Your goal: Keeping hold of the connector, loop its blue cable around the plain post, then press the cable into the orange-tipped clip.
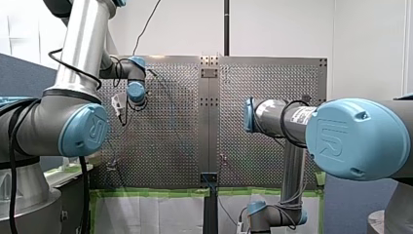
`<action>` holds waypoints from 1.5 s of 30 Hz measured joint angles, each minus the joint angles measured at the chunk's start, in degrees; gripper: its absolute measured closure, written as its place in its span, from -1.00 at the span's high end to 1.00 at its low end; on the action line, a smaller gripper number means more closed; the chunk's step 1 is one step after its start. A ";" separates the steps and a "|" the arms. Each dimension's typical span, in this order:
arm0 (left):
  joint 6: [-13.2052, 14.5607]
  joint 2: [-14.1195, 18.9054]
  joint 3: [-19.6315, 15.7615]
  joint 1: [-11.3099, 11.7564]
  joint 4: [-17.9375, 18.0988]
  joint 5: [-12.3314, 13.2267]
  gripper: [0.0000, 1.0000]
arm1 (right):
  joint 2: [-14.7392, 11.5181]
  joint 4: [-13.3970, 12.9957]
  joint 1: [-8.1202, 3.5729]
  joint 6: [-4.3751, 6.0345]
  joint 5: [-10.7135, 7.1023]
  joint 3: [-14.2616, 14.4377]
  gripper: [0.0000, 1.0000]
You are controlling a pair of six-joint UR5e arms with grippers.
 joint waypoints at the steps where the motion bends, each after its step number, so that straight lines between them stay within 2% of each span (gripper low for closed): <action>1: 0.00 0.00 0.00 -0.01 0.00 0.00 1.00 | 0.00 -0.06 0.04 -0.20 -0.03 0.08 -1.00; 8: 0.00 0.00 0.03 -0.19 -0.11 0.04 1.00 | 0.01 -1.73 0.00 -0.69 0.00 0.95 -1.00; 12: 0.00 0.00 0.04 -0.25 -0.13 0.03 1.00 | -0.86 -3.07 -0.62 -0.83 -0.33 2.16 -1.00; 15: 0.00 -0.01 0.05 -0.25 -0.12 0.02 1.00 | -2.22 -4.51 -0.86 -1.30 -0.41 3.60 -1.00; 17: 0.00 -0.01 0.05 -0.26 -0.15 0.02 1.00 | -3.27 -5.57 -0.74 -1.98 -0.22 4.66 -1.00; 22: 0.00 0.00 0.05 -0.27 -0.24 0.01 1.00 | -6.09 -8.41 -0.09 -3.76 1.35 7.48 -1.00; 35: 0.06 0.00 0.04 -0.27 -0.67 0.00 1.00 | -13.39 -15.54 1.33 -4.74 2.81 14.78 -1.00; 40: 0.07 0.00 0.05 -0.27 -0.70 0.00 1.00 | -16.01 -16.09 1.63 -4.79 3.25 17.41 -1.00; 45: 0.09 0.00 0.04 -0.32 -0.72 0.00 1.00 | -18.44 -14.53 1.65 -4.92 3.43 19.84 -1.00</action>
